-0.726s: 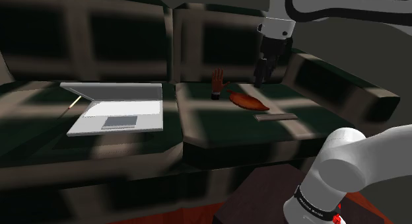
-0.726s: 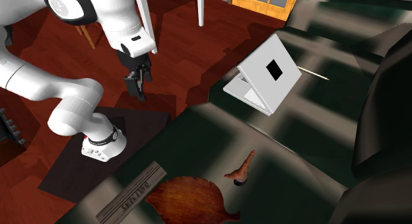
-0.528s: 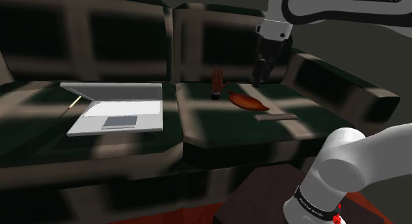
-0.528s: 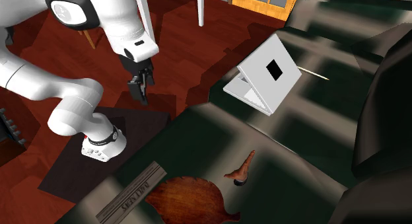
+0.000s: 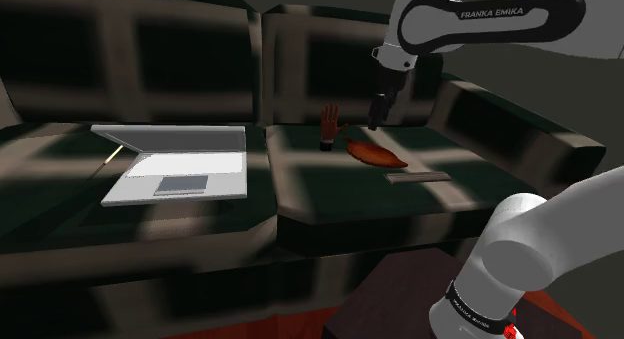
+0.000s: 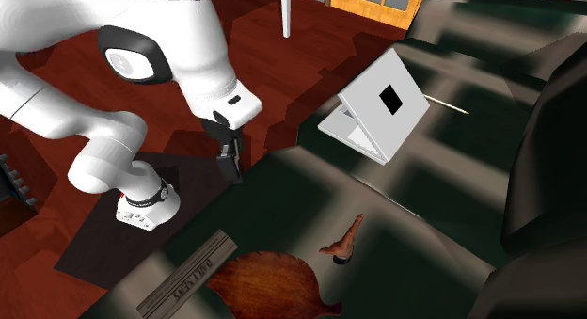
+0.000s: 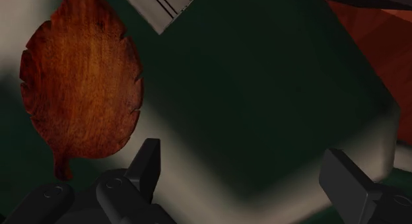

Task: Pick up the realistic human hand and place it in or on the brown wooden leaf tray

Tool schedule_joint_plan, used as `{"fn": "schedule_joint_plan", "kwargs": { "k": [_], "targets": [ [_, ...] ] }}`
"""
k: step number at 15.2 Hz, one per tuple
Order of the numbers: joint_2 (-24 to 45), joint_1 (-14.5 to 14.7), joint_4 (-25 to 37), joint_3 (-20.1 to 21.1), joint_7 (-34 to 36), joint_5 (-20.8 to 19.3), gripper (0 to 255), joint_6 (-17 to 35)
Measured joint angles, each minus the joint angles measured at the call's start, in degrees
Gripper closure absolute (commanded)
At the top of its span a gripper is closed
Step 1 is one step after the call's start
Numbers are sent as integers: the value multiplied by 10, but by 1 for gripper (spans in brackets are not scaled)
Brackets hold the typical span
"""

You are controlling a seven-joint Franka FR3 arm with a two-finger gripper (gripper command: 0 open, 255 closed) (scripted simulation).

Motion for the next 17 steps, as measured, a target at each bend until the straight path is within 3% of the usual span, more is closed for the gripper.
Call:
{"fn": "schedule_joint_plan", "kwargs": {
  "k": [9, 17],
  "targets": [
    [163, 9, 91, -75, -130, 15, 0, 112],
    [330, 9, 222, -121, -259, 88, 0, 170]
  ]
}}
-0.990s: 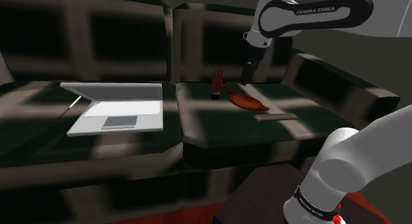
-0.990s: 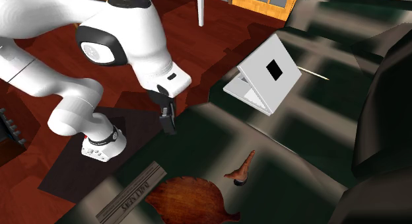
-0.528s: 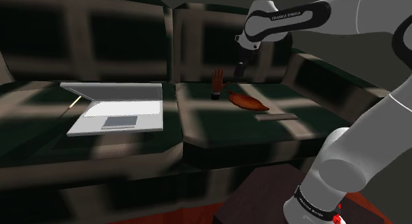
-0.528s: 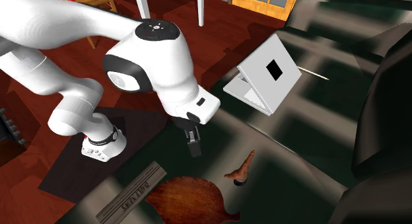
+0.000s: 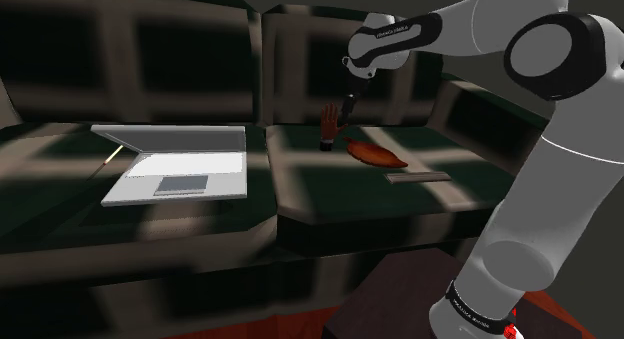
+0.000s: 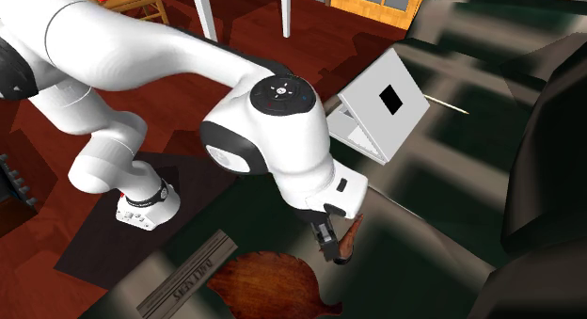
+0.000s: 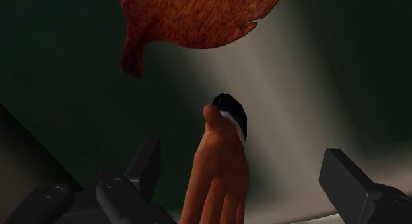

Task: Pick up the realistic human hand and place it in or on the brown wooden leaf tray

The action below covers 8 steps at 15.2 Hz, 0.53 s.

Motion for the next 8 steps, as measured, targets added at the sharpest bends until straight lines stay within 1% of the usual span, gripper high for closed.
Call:
{"fn": "schedule_joint_plan", "kwargs": {
  "k": [1, 2, 8],
  "targets": [
    [20, -2, 23, -3, -14, 10, 0, -2],
    [29, -3, 27, -3, -19, 15, 0, 3],
    [57, -6, 16, -4, -34, 30, 0, 42]
  ]
}}
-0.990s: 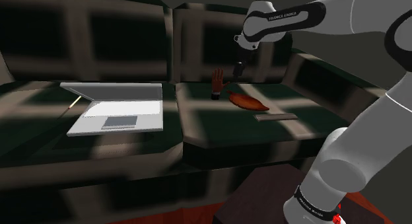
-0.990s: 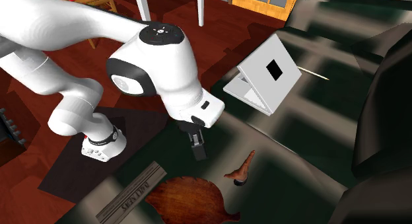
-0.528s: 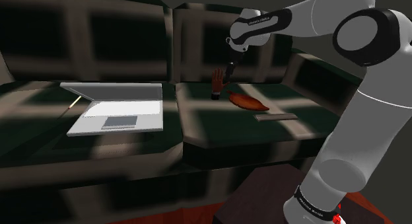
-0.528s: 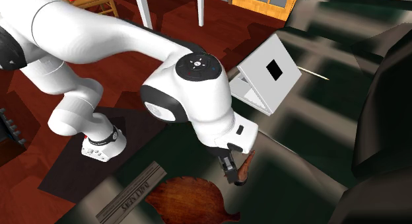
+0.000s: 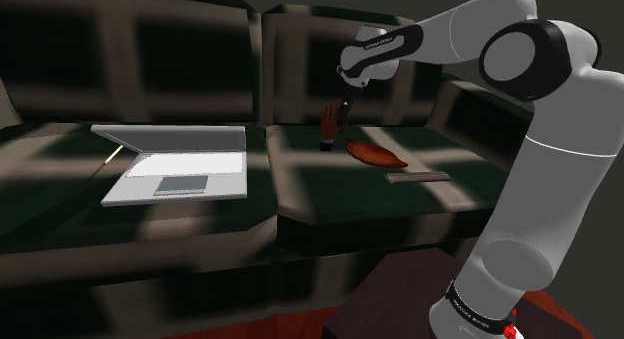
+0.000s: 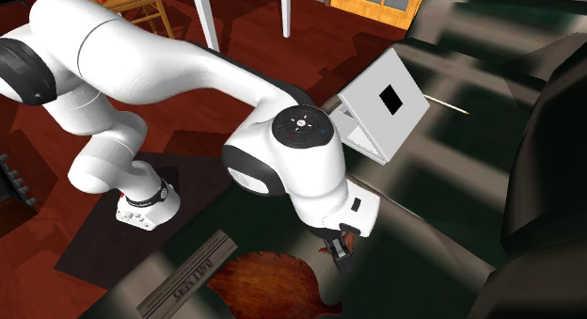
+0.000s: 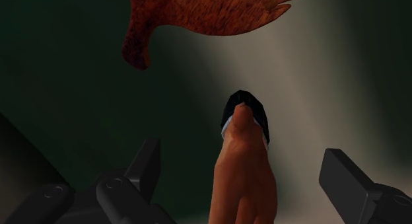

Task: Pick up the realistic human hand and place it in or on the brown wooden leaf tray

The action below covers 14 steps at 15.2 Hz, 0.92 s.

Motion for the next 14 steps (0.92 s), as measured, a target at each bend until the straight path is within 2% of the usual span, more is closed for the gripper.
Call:
{"fn": "schedule_joint_plan", "kwargs": {
  "k": [7, 8, 14],
  "targets": [
    [6, 0, -4, 1, -1, 3, 0, 9],
    [6, 0, -4, 1, -1, 3, 255, 9],
    [6, 0, -4, 1, -1, 3, 255, 9]
  ]
}}
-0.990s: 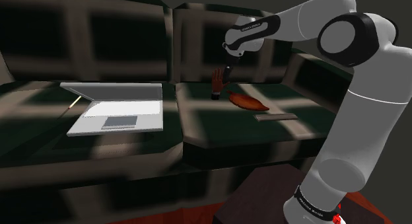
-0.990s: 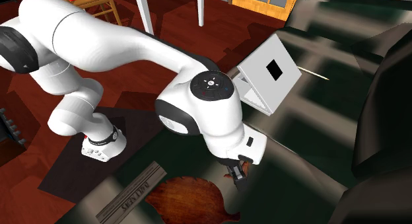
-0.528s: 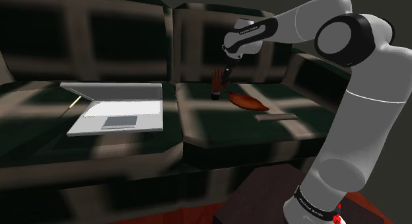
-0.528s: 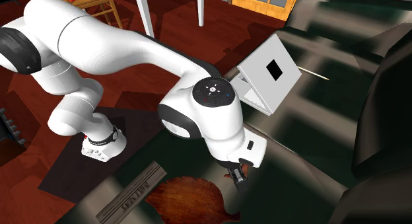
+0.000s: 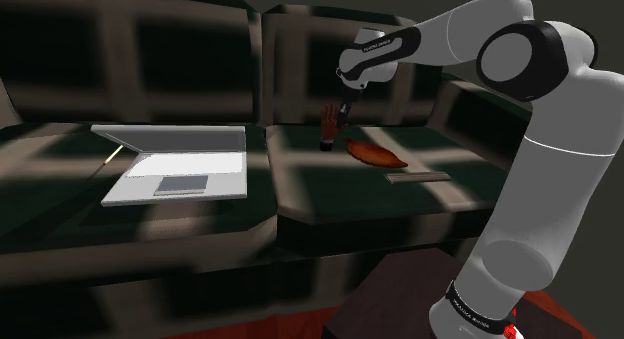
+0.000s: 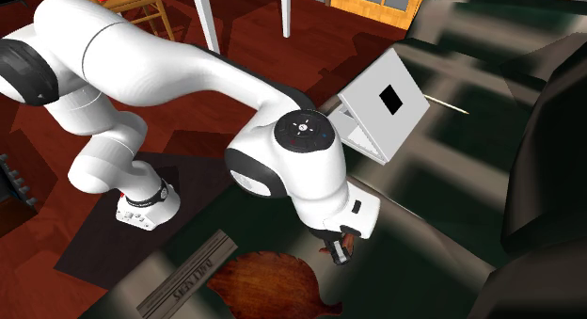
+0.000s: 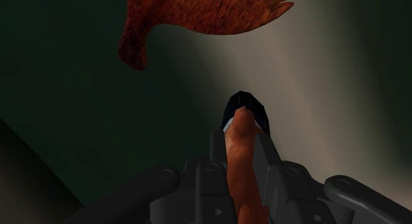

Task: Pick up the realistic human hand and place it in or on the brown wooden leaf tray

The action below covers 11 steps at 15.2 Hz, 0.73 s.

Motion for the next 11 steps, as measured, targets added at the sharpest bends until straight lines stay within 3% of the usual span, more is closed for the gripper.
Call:
{"fn": "schedule_joint_plan", "kwargs": {
  "k": [5, 11],
  "targets": [
    [-1, 0, 2, 0, 1, -1, 255, -3],
    [-10, 0, 35, -1, 5, -6, 255, -44]
  ]
}}
